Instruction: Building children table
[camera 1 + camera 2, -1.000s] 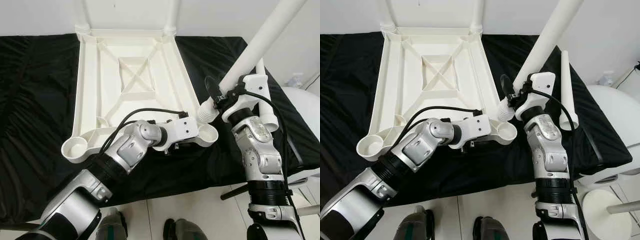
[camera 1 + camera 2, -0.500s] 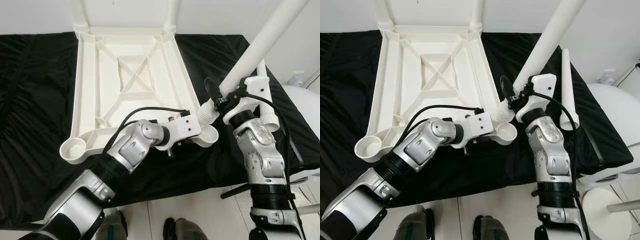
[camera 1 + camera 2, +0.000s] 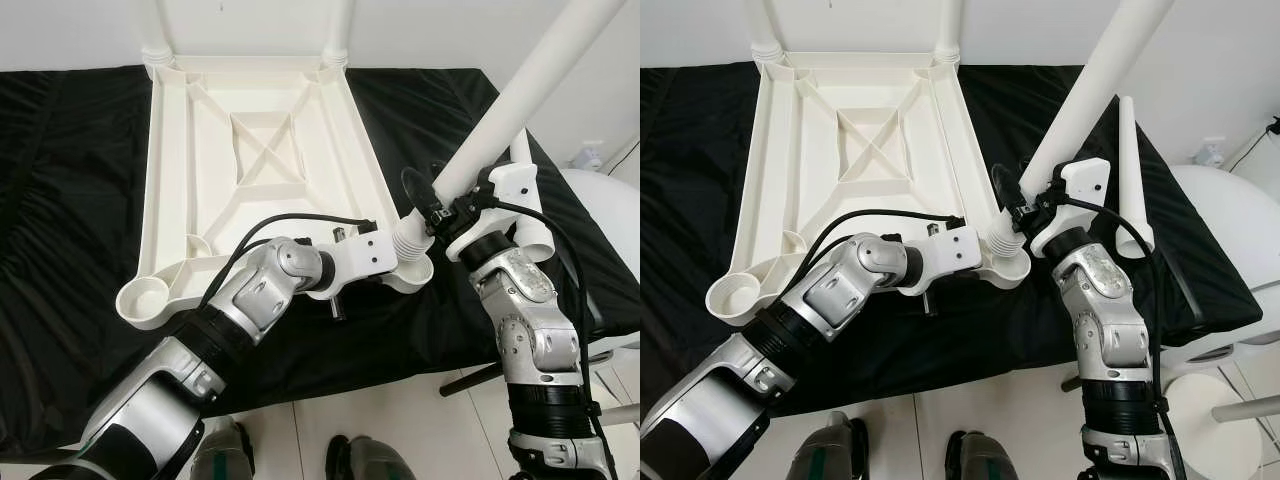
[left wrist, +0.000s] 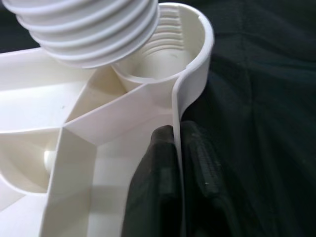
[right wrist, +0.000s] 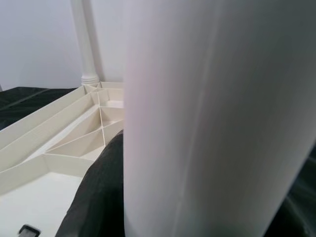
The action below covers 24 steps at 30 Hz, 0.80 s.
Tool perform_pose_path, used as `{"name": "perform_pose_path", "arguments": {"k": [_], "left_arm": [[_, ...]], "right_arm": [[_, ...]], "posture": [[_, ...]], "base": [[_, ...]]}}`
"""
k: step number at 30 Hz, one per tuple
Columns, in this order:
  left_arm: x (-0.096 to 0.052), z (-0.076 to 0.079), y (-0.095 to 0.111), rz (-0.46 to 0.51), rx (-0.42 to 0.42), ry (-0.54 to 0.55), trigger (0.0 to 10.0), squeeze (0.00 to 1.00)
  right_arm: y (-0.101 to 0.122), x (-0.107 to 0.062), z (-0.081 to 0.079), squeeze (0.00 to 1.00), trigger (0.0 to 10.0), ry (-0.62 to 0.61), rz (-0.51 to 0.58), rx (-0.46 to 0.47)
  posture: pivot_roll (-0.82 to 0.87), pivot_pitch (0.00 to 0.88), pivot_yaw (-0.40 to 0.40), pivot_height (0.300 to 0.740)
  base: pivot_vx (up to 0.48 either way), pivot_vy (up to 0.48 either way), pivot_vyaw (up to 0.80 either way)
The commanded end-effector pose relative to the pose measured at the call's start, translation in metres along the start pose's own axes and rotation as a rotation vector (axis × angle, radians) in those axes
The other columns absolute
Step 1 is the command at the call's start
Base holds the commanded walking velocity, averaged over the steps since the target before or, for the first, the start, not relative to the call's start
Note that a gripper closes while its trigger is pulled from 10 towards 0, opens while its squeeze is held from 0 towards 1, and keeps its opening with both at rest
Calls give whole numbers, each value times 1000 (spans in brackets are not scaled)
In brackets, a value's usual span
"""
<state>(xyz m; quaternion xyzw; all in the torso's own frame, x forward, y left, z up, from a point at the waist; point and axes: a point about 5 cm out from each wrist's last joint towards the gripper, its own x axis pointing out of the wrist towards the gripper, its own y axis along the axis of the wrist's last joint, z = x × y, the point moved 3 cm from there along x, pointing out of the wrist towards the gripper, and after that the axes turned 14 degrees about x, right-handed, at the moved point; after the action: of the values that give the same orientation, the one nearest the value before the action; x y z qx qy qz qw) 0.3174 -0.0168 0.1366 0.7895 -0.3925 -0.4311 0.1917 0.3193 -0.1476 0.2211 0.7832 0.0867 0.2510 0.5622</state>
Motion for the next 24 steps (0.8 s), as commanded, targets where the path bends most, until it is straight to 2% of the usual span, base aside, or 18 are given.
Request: {"name": "perform_pose_path", "arguments": {"k": [1,3,4,5,24], "left_arm": [[-3,5,-17,-64,-14,-12,0,0],[-3,5,-17,-63,-5,-17,0,0],[-3,5,-18,-71,-3,-14,4549,0],[-3,4,-20,-82,-2,-13,10000,0],[-5,1,-25,-93,2,-10,10000,0]], "right_arm": [[1,-4,-2,0,10000,12,-7,3],[1,-4,-2,0,10000,13,-10,4],[0,-5,-2,0,10000,14,-15,5],[-1,-7,-1,0,10000,14,-21,5],[-12,-19,8,0,10000,57,-144,-22]], "posture": [[-3,98,-51,740],[-3,98,-51,740],[-3,96,-50,740],[-4,94,-50,740],[-8,85,-58,740]], "base": [[0,0,0],[0,0,0],[0,0,0],[0,0,0],[0,0,0]]}}
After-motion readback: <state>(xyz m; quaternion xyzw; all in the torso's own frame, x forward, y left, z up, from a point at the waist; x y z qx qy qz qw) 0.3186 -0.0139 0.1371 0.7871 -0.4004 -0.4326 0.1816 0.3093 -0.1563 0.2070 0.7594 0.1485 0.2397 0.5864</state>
